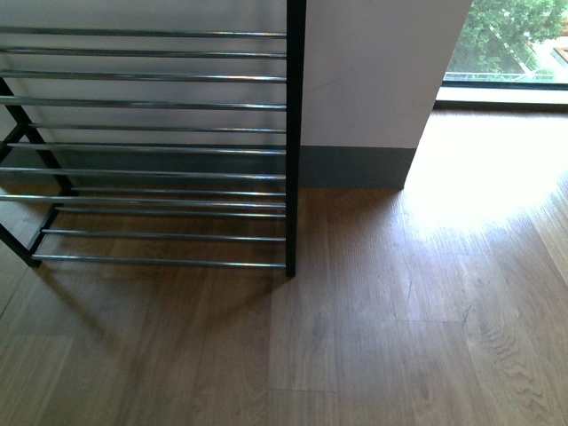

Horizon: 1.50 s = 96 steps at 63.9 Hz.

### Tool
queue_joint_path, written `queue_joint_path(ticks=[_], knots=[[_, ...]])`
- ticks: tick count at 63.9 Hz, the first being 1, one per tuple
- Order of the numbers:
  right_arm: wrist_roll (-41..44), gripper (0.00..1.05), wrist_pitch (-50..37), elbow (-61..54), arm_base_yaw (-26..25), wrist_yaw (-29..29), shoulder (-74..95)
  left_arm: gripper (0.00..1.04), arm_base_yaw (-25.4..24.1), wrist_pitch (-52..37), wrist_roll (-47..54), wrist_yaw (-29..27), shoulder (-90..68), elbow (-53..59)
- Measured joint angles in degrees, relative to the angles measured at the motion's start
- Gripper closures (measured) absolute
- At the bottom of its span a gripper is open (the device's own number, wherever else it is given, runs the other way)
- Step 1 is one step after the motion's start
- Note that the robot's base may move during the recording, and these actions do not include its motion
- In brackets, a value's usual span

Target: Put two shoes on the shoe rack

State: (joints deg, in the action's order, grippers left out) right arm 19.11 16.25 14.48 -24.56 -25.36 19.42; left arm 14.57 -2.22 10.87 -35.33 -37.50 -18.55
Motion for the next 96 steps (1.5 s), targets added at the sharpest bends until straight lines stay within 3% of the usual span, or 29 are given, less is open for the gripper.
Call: queue_joint_path(ticks=[96], knots=[[0.0, 1.04, 0.1, -0.1, 0.0, -0.3, -0.1, 0.99, -0.2, 0.0, 0.0, -0.5, 0.0, 0.0]])
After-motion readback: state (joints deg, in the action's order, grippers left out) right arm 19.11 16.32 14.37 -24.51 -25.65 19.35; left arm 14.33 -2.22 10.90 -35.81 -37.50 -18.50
